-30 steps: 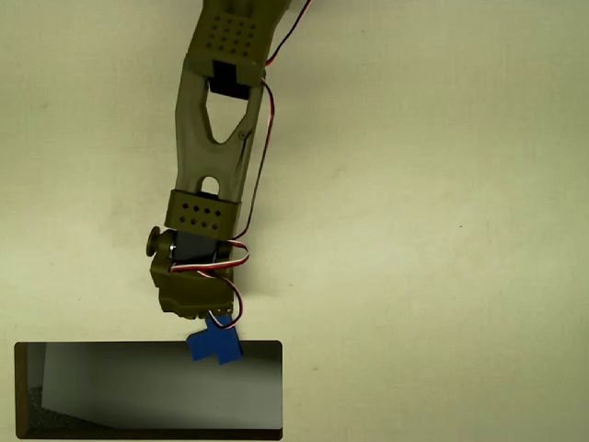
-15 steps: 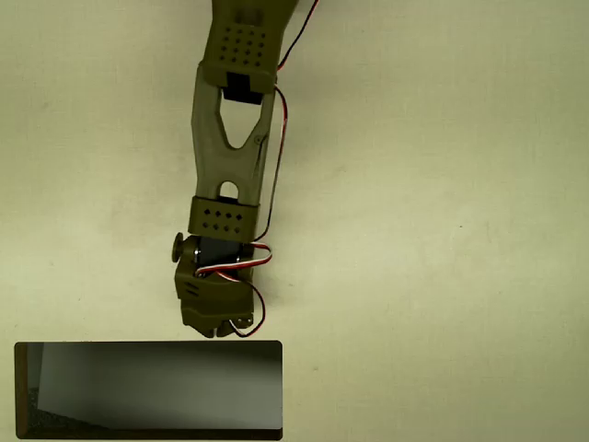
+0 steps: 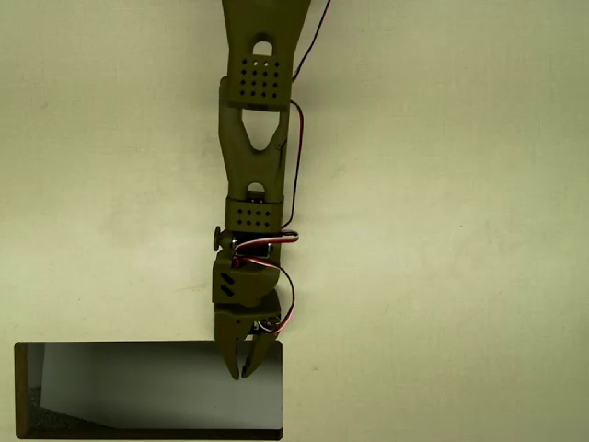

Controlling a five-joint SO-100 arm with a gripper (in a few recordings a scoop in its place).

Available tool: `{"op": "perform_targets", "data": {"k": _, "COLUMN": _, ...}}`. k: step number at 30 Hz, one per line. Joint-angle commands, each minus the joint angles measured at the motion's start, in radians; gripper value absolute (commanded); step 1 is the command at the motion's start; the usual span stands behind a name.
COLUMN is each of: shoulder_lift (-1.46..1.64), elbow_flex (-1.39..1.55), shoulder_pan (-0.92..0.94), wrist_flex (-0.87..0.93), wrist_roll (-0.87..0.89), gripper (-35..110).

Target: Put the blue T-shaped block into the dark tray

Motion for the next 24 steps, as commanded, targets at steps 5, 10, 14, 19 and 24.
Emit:
{"op": "perform_targets", "data": {"k": 5, "shoulder_lift": -0.100, "elbow_flex": -0.041, "shoulder_pan": -0.035, "wrist_flex": -0.324, "wrist_roll": 0.048, "gripper": 0}}
{"op": "perform_targets", "data": {"k": 10, "shoulder_lift": -0.199, "elbow_flex": -0.169, "shoulder_pan": -0.055, "wrist_flex": -0.365, "wrist_roll": 0.087, "gripper": 0}}
{"op": "perform_targets", "data": {"k": 14, "shoulder_lift": -0.212, "elbow_flex": -0.155, "shoulder_pan": -0.061, "wrist_flex": -0.456, "wrist_roll": 0.103, "gripper": 0}}
{"op": "perform_targets", "data": {"k": 19, "shoulder_lift": -0.213, "elbow_flex": -0.123, "shoulder_pan": -0.063, "wrist_flex": -0.540, "wrist_roll": 0.098, "gripper": 1}}
{"op": "perform_targets", "data": {"k": 24, "shoulder_lift": -0.213, "elbow_flex": -0.123, "shoulder_pan": -0.063, "wrist_flex": -0.540, "wrist_roll": 0.098, "gripper": 1}}
